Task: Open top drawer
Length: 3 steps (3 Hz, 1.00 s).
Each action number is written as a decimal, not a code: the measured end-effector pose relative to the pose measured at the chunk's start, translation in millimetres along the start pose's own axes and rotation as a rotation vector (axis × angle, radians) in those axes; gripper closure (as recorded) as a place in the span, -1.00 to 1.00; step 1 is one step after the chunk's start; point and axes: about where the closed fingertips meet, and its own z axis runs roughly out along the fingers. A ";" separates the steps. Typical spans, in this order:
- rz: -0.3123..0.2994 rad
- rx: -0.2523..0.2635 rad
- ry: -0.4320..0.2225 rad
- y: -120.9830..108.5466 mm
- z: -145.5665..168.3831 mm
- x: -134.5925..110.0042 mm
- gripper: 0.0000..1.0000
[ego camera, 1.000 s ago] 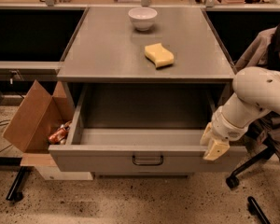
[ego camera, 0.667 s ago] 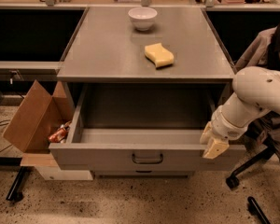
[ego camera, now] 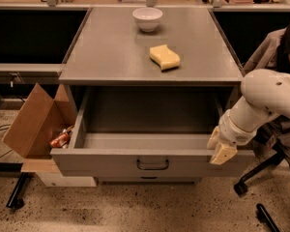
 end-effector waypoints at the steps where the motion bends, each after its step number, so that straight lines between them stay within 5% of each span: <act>1: 0.000 0.000 0.000 0.0 -0.1 0.0 -0.32; 2: -0.007 0.001 -0.012 0.5 -5.9 1.2 -0.78; 3: -0.038 0.051 -0.008 1.4 -39.2 -1.2 -1.00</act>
Offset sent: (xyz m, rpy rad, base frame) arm -0.0006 -0.0070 0.0137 0.0255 -0.0137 0.0094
